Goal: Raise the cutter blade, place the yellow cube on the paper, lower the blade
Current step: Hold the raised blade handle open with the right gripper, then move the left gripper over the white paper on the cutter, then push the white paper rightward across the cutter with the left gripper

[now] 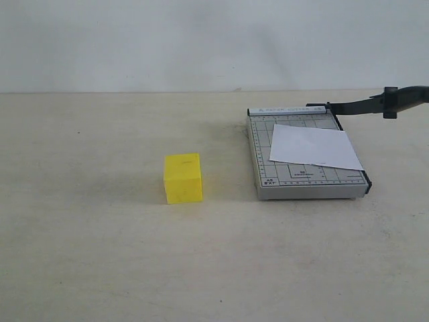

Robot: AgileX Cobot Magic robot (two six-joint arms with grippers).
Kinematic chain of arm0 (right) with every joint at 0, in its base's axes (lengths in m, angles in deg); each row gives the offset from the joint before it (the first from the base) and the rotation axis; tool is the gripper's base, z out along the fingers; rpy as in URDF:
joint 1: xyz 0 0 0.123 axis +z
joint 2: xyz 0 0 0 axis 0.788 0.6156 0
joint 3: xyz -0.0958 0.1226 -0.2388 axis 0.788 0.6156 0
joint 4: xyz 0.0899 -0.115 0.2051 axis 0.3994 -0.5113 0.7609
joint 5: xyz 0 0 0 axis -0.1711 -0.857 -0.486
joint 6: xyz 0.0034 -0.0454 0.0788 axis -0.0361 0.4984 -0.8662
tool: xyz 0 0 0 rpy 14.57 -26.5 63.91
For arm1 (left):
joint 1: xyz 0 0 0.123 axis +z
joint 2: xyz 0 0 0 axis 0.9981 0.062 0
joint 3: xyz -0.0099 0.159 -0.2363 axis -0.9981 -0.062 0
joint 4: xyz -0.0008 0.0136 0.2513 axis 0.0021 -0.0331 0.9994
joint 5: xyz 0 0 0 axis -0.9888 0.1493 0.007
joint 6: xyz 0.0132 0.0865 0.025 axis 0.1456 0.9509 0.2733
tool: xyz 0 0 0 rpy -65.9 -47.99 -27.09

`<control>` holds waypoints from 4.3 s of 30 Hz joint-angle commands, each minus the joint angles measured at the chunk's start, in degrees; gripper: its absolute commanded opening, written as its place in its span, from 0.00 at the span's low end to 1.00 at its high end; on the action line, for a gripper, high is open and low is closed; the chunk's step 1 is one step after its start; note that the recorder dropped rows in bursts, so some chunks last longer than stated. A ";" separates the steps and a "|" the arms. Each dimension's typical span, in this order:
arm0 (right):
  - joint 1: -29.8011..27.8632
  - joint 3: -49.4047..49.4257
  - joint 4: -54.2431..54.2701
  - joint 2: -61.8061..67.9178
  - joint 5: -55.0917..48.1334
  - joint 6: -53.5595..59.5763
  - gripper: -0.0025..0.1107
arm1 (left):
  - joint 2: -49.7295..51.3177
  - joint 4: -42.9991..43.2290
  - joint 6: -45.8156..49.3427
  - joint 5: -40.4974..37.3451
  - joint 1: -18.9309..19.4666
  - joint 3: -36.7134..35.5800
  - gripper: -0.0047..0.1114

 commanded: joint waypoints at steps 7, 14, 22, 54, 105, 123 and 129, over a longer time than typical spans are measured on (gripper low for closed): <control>0.13 0.00 0.14 -0.34 0.65 0.00 0.02 | 32.23 -24.30 37.95 -8.97 -0.01 12.22 0.59; 0.13 0.00 0.14 -0.34 1.27 0.00 0.02 | 58.05 -26.37 44.43 -12.44 -10.57 23.34 0.42; 0.13 0.00 0.14 -0.34 1.27 0.00 0.02 | 78.77 -26.37 46.08 9.00 -30.54 40.18 0.21; 0.13 0.00 0.14 -0.34 1.27 0.00 0.02 | 120.14 -26.33 48.28 23.67 -48.57 82.74 0.08; 0.13 0.00 0.14 -0.34 1.27 0.00 0.02 | 134.49 -29.94 48.20 22.65 -53.38 98.27 0.08; 0.13 0.00 0.14 -0.34 1.27 0.00 0.02 | 125.85 -15.30 48.24 24.36 -53.30 102.97 0.08; 0.13 0.00 0.14 -0.34 1.27 0.00 0.02 | 120.92 -13.65 48.24 24.36 -52.25 93.22 0.08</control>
